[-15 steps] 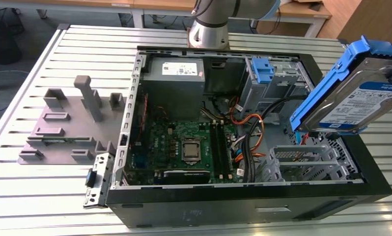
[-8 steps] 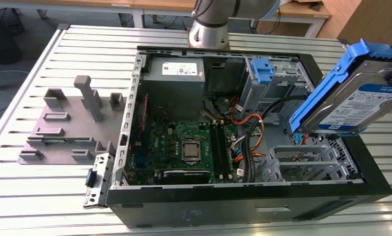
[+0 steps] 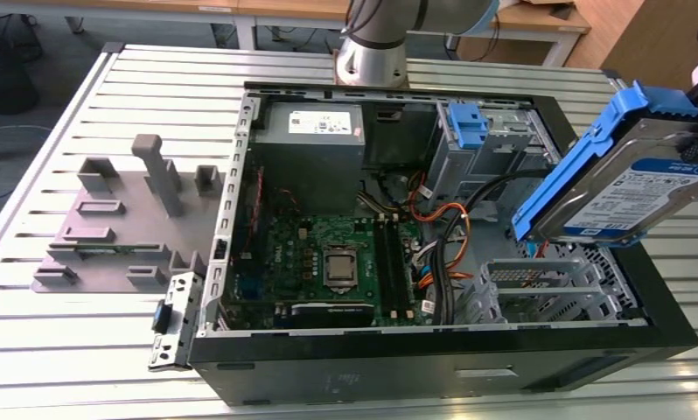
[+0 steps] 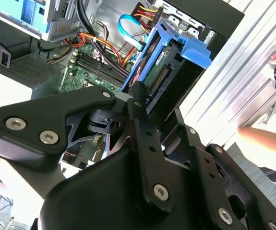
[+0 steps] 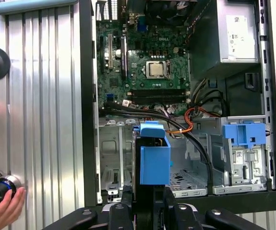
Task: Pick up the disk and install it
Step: 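Pick up the disk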
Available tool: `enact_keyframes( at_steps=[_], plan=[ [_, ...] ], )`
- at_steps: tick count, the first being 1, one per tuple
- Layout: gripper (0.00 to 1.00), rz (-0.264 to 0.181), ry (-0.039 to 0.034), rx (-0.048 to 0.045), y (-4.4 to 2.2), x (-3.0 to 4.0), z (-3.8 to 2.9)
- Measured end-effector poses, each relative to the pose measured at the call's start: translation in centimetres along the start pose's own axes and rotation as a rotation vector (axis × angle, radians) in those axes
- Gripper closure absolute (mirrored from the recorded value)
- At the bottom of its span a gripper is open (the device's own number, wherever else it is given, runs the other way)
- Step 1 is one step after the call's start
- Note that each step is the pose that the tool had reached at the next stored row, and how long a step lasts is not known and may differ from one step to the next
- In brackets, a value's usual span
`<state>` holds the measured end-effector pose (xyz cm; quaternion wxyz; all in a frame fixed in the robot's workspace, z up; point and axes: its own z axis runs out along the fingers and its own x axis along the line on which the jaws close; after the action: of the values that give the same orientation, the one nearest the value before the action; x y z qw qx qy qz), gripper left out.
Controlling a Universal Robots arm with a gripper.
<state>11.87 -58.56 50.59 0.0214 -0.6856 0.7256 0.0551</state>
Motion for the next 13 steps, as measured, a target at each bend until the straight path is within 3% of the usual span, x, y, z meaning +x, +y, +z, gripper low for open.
enact_keyframes(
  at_steps=[13],
  plan=[
    [0.65,0.000,0.0001,0.0000,-0.10,0.54,1.59]
  ],
)
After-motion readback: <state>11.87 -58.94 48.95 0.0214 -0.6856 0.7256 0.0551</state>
